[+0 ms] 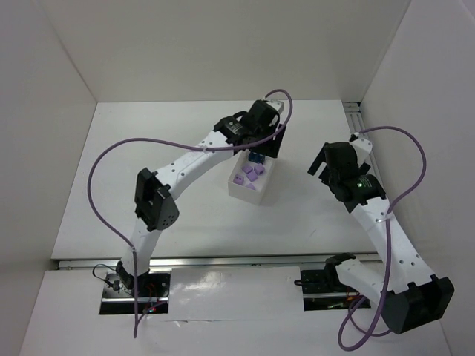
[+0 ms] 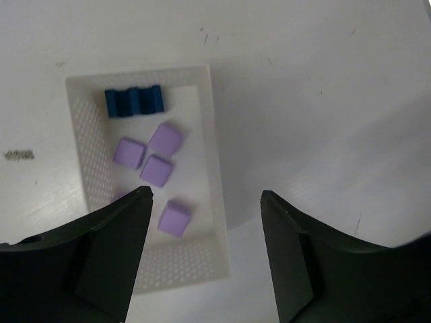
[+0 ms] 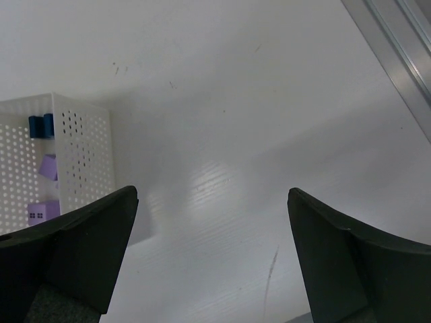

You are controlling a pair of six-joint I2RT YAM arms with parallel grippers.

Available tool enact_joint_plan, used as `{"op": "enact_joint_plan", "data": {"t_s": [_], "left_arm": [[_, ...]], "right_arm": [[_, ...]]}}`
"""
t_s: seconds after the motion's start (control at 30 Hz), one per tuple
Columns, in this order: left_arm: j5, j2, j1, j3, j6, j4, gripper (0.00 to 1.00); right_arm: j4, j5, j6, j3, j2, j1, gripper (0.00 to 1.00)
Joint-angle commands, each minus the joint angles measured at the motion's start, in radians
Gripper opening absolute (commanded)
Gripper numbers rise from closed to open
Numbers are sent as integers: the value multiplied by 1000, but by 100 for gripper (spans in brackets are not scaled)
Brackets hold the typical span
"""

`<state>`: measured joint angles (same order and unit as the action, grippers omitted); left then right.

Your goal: Build the wood block tower

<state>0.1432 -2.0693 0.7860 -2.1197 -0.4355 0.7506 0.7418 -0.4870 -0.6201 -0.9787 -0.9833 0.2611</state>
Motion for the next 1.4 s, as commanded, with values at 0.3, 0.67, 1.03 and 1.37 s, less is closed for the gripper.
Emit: {"op": "enact_joint_plan", "data": {"t_s": [0.3,0.67,1.03,1.37], "left_arm": [[25,-216,29,-74,-14,9,54],[-57,-272,38,-52,-23,0,27],[-314,-169,-13,-138,12,18,0],[-1070,-15,-212,231,-395,-641,0]], "right_arm": [[68,-62,8,-46,46,-5,99],[59,-42,8,-66,46,-5,99],[68,-42,20,-94,46,-5,99],[59,-21,30,-141,35,-5,99]]}}
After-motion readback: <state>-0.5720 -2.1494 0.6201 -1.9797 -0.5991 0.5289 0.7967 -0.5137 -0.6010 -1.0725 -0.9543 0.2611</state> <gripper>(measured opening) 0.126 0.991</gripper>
